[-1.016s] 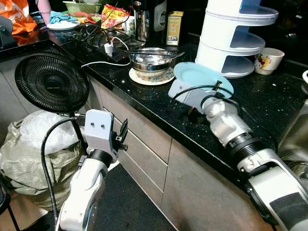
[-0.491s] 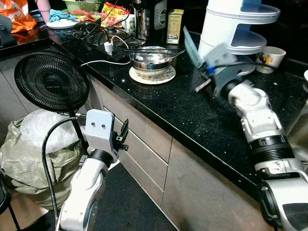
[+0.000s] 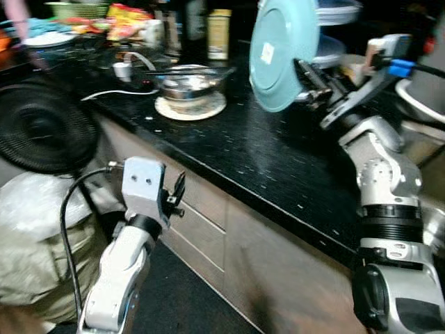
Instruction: Kitchen organization
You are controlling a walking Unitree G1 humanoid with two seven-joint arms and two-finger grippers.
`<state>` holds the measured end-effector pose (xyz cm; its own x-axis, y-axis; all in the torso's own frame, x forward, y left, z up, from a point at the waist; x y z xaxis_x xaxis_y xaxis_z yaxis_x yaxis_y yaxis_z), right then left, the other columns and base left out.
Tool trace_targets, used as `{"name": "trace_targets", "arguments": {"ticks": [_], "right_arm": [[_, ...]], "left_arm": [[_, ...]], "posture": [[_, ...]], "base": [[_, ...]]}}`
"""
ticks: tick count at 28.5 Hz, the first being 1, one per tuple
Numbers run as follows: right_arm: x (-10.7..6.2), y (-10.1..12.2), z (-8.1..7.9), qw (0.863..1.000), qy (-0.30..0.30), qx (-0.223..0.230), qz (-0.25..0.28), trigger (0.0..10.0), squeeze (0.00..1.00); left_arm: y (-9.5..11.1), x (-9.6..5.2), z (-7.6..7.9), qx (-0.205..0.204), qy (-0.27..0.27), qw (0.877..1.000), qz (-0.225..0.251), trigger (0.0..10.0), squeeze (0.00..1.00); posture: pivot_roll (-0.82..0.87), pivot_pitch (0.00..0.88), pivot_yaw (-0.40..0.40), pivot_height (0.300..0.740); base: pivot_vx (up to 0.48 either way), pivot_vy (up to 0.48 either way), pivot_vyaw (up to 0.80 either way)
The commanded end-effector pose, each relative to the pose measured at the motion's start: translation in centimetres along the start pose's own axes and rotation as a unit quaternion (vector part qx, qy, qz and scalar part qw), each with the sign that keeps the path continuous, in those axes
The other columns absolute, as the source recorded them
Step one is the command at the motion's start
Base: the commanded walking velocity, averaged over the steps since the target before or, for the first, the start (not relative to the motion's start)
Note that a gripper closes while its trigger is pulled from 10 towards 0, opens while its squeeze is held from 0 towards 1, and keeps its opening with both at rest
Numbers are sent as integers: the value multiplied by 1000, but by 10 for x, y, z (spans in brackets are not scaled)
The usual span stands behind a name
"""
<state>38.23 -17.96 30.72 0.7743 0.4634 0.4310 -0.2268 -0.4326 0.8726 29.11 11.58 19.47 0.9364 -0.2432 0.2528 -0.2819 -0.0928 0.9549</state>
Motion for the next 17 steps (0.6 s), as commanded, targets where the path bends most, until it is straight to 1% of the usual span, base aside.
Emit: {"name": "trace_targets", "arguments": {"ticks": [1, 3, 4, 6, 7, 8, 9, 11, 12, 13, 15, 16, 17], "right_arm": [[-2, 5, 1, 1000, -8, 1, 6, 10000, 0], [-3, 5, 4, 1000, -20, -2, 3, 10000, 0], [-2, 4, 8, 999, -38, -20, -4, 10000, 0], [-2, 4, 8, 999, -38, -20, -4, 10000, 0], [0, 2, 14, 997, -63, -43, -17, 10000, 0], [0, 2, 14, 997, -63, -43, -17, 10000, 0], [1, 1, 16, 995, -74, -55, -24, 10000, 0], [2, -5, 25, 985, -113, -113, -59, 10000, 0], [3, -10, 28, 978, -125, -149, -81, 10000, 0], [3, -10, 28, 978, -125, -149, -81, 10000, 0], [4, -13, 29, 970, -133, -177, -100, 10000, 0], [5, -15, 29, 969, -133, -179, -103, 10000, 0], [7, -18, 28, 960, -136, -213, -121, 10000, 0]], "left_arm": [[7, 1, 5, -11, -16, 1000, 19, 10000, 0], [9, 2, 7, -15, -20, 999, 24, 10000, 0], [10, 2, 8, -12, -22, 999, 25, 10000, 0], [10, 2, 8, -12, -22, 999, 25, 10000, 0], [11, 2, 12, -5, -28, 999, 27, 10000, 0], [11, 2, 12, -5, -28, 999, 27, 10000, 0], [11, 1, 13, -2, -32, 999, 28, 10000, 0], [11, 1, 14, 1, -34, 999, 28, 10000, 0], [11, 1, 14, 1, -33, 999, 28, 10000, 0], [11, 1, 14, 1, -33, 999, 28, 10000, 0], [11, 1, 14, 1, -32, 999, 27, 10000, 0], [11, 1, 14, 1, -32, 999, 27, 10000, 0], [11, 1, 14, 3, -32, 999, 27, 10000, 0]], "posture": [[50, 0, 16, 740], [50, 0, 16, 740], [50, 0, 15, 740], [50, 0, 15, 740], [53, 0, 14, 740], [53, 0, 14, 740], [53, 0, 14, 740], [56, 0, 12, 740], [57, 0, 10, 740], [57, 0, 10, 740], [58, 0, 10, 740], [58, 0, 10, 740], [60, 0, 8, 740]], "base": [[0, 0, -775], [0, 0, -775], [0, 0, -775], [0, 0, -775], [0, 0, -775], [0, 0, -775], [0, 0, -775], [0, 0, -775], [0, 0, -775], [0, 0, -775], [0, 0, -775], [0, 0, -775], [0, 0, -775]]}}
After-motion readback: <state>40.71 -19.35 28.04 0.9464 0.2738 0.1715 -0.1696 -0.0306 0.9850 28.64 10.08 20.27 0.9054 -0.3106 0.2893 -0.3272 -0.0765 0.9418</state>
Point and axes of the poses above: a point about 5 cm out from each wrist's last joint towards the gripper, its own x axis pointing out of the wrist towards the gripper, its own y axis along the axis of the wrist's last joint, z = x × y, the point moved 3 cm from there along x, pointing out of the wrist towards the gripper, and after that the axes turned 8 degrees about x, right-handed, at the moved point
